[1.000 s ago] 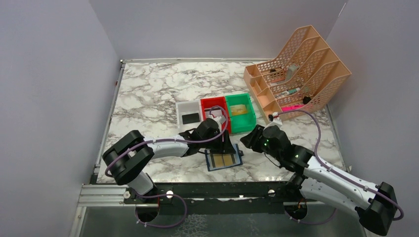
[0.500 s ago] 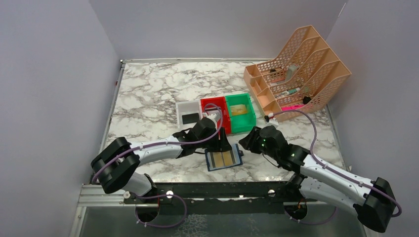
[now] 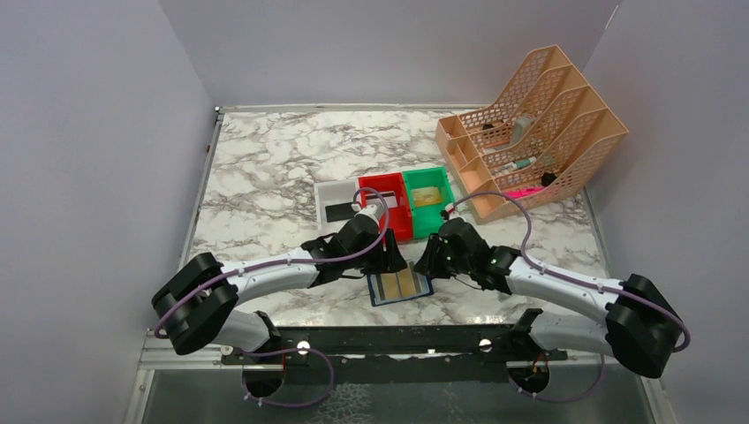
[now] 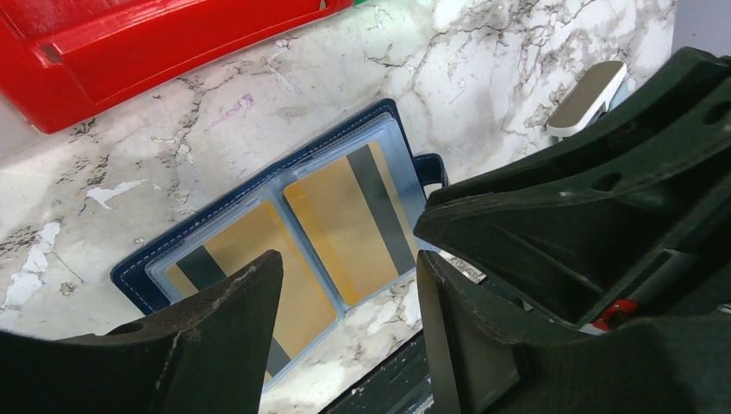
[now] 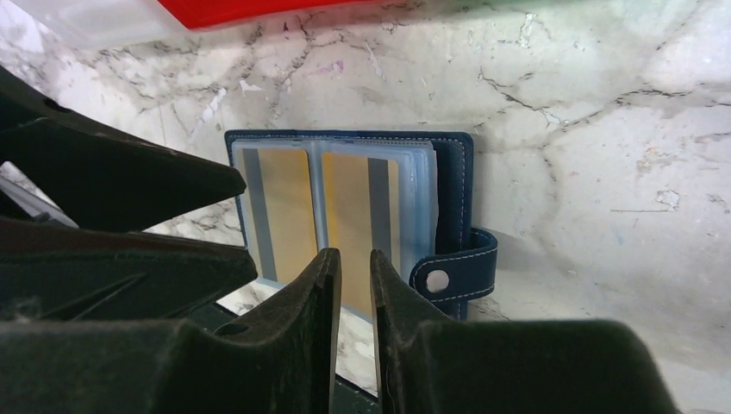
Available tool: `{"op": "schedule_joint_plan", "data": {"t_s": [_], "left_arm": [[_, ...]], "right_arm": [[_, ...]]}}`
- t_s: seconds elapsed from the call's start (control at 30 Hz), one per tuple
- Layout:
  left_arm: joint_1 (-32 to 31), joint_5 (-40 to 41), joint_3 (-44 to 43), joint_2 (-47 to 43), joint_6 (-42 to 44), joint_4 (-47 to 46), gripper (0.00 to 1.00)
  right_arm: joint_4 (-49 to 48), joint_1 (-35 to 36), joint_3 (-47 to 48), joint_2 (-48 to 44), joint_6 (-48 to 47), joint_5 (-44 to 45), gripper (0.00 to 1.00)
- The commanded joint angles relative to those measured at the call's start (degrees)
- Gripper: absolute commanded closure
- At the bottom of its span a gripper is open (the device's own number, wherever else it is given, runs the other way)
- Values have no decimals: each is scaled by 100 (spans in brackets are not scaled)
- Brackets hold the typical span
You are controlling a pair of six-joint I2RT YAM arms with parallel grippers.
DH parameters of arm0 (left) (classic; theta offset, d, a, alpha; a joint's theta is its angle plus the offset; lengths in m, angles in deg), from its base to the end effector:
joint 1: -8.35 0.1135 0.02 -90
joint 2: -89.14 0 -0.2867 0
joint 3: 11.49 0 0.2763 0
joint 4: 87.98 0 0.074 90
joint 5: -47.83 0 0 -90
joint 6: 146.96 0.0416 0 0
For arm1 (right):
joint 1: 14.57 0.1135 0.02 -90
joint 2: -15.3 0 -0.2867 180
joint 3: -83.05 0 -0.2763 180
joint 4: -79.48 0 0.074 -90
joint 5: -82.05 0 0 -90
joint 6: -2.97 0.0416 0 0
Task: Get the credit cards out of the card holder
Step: Remove the credit card from the card holder.
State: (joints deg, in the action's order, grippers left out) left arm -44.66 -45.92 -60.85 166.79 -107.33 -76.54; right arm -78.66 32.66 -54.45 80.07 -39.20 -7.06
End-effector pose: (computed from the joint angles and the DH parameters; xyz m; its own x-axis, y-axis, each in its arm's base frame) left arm 0.1728 -0.2339 0.1888 -0.8825 -0.1058 -0.4583 0.2315 0.7505 -0.6190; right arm 0.1610 0.1731 0.1877 -0.8558 0.1662 -0.4899 -0.1372 0.8401 0.5247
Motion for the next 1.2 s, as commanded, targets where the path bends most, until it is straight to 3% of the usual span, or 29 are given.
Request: {"op": "schedule_joint_plan", "data": {"t_s": [0.0, 0.57, 1.17], "left_arm": [[-25, 71, 37, -89, -24, -79, 38], [-34, -812, -210, 731, 89, -432, 37], [-64, -592, 306, 1169, -297, -524, 44]], "right_arm": [[138, -20, 274, 338, -108, -220, 77], [229, -20, -78, 1068, 103, 255, 80], [237, -20, -315, 1012, 475, 328, 82]]}}
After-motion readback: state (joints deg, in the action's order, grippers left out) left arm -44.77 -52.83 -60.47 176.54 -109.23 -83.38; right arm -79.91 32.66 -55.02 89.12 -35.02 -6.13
